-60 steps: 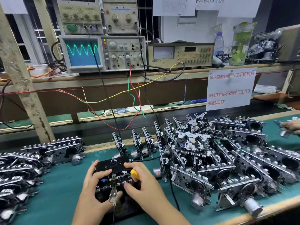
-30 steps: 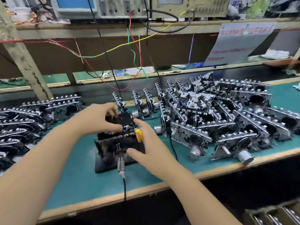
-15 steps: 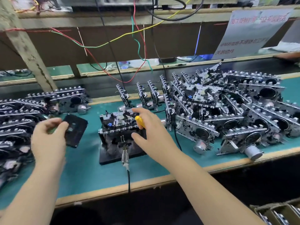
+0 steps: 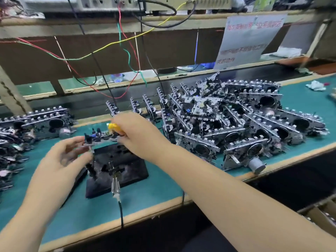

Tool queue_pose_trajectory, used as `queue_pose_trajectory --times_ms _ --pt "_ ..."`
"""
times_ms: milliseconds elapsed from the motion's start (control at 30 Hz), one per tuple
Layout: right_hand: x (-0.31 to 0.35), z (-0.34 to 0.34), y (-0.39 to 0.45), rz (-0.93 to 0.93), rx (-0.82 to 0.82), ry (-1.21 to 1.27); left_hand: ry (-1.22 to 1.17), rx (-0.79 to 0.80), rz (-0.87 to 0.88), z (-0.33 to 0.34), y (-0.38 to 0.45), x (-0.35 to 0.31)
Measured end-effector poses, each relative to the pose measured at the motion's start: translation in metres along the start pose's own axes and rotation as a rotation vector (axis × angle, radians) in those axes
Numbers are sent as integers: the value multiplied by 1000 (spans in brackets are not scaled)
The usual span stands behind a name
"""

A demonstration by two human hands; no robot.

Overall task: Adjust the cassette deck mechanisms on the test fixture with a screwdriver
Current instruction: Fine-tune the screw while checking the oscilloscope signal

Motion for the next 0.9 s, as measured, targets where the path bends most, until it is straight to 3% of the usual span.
queue_pose_trajectory --times_ms 200,333,433,667,900 --pt "-5 -96 -22 220 -229 264 -247 32 64 39 19 -90" --pt "-42 -163 -66 420 -290 261 -288 277 179 119 19 -158" --pt "-74 -213 -103 532 -388 154 -255 418 227 184 20 -207" --pt "-149 -300 -162 741 -616 -422 -51 681 389 321 20 -304" --pt "-246 -313 -199 972 -516 -579 -41 768 338 371 19 -303"
Point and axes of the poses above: each hand's wrist, its own y-axis towards the middle knuckle, its own z-axis out of the palm, x = y × z, the point moved 4 cm from there along y, towards the middle knuckle, and after that the axes turned 1 degree about -z, right-handed, at the moved point
